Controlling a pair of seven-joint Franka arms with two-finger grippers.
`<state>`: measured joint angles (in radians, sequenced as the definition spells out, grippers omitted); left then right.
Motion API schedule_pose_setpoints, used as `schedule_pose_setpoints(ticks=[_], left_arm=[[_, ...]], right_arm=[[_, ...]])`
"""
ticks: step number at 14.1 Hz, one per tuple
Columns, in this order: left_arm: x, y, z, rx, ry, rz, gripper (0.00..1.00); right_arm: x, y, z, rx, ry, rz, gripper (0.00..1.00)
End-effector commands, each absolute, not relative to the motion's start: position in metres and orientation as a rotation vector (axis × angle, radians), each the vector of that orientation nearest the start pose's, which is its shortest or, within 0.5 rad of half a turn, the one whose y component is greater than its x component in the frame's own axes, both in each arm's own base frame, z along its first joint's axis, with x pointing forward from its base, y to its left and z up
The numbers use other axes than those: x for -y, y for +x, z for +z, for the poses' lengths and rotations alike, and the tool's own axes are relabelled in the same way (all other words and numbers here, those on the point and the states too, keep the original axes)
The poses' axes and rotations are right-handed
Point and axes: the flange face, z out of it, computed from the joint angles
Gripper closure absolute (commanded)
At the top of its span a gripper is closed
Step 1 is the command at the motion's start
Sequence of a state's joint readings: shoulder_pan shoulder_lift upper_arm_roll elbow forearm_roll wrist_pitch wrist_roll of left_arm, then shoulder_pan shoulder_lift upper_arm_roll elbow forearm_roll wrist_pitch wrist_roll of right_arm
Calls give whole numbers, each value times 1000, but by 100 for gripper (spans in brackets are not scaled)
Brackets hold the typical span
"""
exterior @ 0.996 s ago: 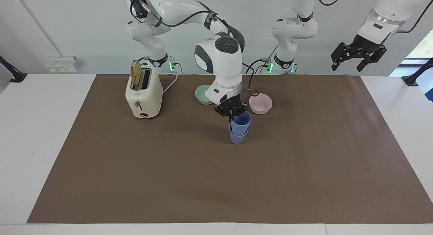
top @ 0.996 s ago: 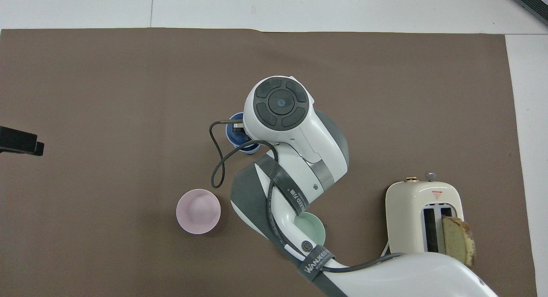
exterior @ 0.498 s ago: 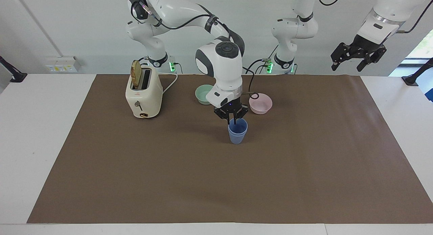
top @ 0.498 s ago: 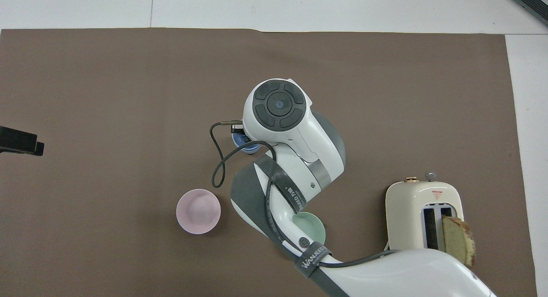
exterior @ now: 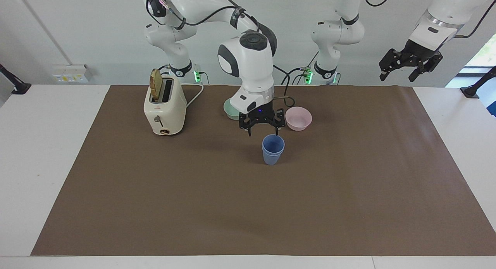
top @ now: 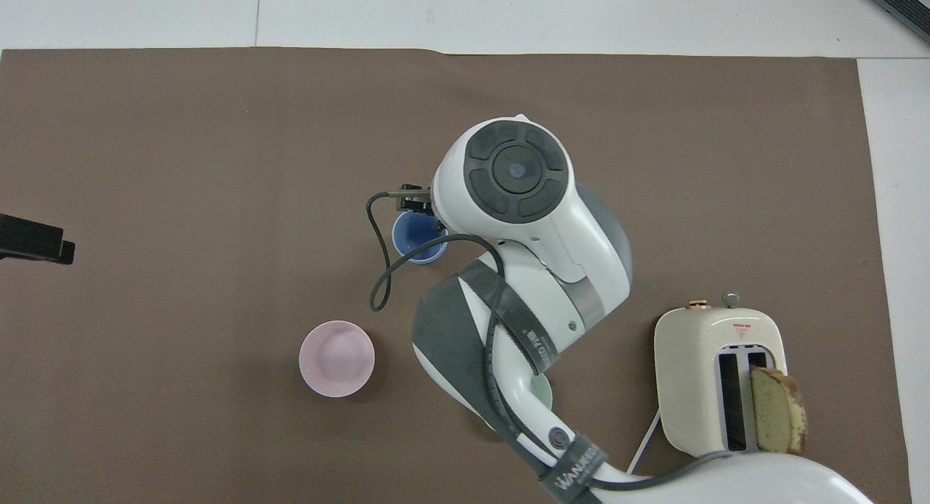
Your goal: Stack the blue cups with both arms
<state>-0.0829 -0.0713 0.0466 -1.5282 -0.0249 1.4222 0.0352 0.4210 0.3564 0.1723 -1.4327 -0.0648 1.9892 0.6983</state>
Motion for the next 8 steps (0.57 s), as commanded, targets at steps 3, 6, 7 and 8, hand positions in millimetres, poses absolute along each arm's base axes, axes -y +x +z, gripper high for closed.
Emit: schedule_pose_setpoints(ticks=[3, 6, 7, 8], left_arm=[[18, 511, 671, -124, -3169, 31, 0], [19, 511, 671, -127, -3169, 32, 0], [19, 511, 671, -127, -3169, 32, 0], [19, 511, 671, -127, -3169, 32, 0]], right_arm=[[-232, 568, 589, -248, -3068, -307, 0], [-147, 570, 622, -221, -3110, -310, 0], [-124, 569, 628, -172, -3132, -292, 0], [-104, 568, 632, -150, -3147, -274, 0]])
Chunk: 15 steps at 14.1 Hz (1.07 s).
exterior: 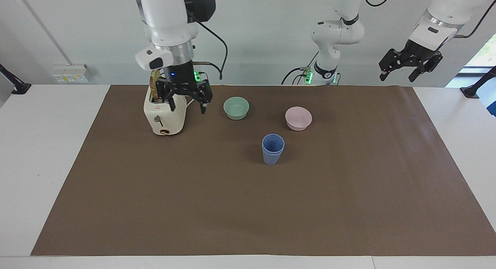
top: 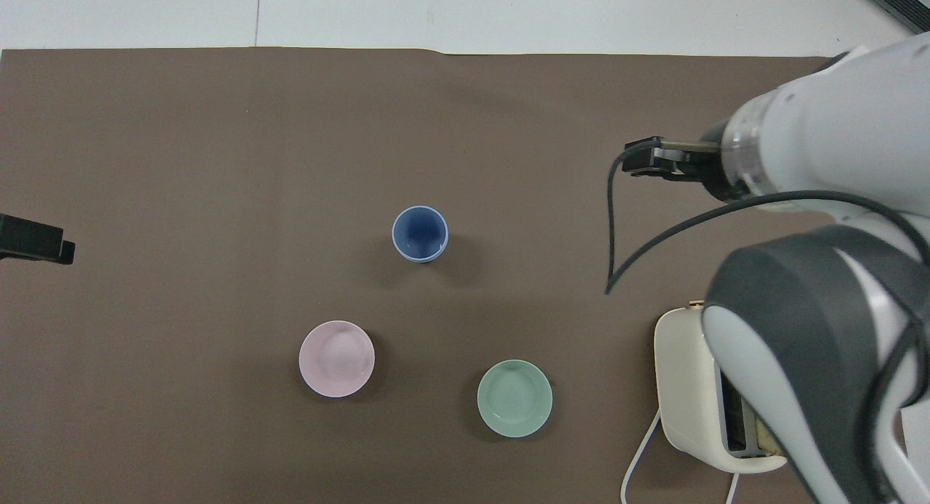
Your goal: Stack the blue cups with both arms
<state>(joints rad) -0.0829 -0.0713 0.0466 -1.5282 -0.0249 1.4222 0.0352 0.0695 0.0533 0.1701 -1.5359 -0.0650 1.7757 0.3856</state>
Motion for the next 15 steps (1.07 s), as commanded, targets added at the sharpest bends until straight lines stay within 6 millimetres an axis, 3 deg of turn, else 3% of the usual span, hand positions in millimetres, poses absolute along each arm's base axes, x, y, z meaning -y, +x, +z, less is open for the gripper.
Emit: schedule_pose_setpoints(ticks=[1, 3, 5, 8, 12, 15], left_arm=[[18, 511, 671, -124, -3169, 31, 0], [18, 511, 671, -124, -3169, 31, 0], [19, 511, 671, -127, -3169, 32, 0], [19, 511, 671, -127, -3169, 32, 0], [19, 511, 671, -127, -3169, 32, 0], [19, 511, 671, -127, -3169, 32, 0]], right_arm=[[-85, 567, 639, -158, -3154, -273, 0], [-61, 560, 652, -205, -3164, -239, 0], [-51, 555, 663, -233, -3173, -189, 0], [-49, 552, 669, -231, -3186, -118, 0], [-41, 558, 672, -77, -3200, -35, 0], [-45, 541, 675, -67, -3200, 33, 0]])
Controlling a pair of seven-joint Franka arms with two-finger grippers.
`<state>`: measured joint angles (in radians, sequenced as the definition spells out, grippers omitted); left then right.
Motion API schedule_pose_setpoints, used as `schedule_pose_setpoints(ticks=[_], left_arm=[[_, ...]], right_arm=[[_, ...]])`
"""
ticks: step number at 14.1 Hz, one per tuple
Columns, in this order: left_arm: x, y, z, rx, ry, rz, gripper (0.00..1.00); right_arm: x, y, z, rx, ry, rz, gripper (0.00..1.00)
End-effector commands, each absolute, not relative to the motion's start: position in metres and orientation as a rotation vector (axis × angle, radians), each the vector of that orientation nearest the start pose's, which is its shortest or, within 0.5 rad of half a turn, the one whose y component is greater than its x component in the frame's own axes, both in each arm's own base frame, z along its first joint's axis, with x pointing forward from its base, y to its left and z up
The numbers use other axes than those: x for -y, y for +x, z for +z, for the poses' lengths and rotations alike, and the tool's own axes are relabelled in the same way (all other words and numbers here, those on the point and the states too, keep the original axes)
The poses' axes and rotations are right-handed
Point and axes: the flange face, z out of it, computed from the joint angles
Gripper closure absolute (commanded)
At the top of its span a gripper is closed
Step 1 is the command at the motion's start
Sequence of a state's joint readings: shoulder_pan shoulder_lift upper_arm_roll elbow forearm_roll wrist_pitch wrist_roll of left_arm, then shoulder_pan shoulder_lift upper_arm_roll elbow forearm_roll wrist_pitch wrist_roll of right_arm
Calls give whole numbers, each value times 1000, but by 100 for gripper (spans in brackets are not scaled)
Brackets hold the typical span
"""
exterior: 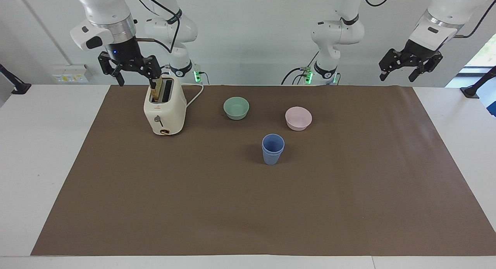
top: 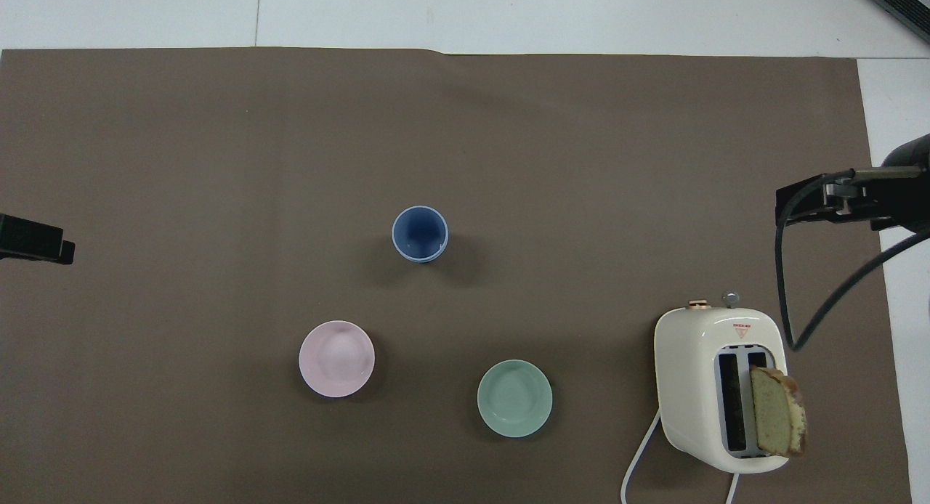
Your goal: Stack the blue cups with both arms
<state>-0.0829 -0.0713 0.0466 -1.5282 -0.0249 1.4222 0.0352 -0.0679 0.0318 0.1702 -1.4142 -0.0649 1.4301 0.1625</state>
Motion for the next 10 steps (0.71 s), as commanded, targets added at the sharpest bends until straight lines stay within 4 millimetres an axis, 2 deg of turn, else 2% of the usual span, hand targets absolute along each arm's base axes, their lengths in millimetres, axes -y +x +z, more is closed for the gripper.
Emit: schedule_pose_setpoints(ticks=[1, 3, 10], left_arm=[[19, 511, 671, -127, -3169, 32, 0], [19, 511, 671, -127, -3169, 32, 0], [19, 511, 671, -127, -3169, 32, 0]], right_arm=[[-47, 538, 672, -61, -3190, 49, 0], [-41, 536, 671, -77, -3134, 59, 0], [-42, 535, 668, -101, -3132, 31, 0]])
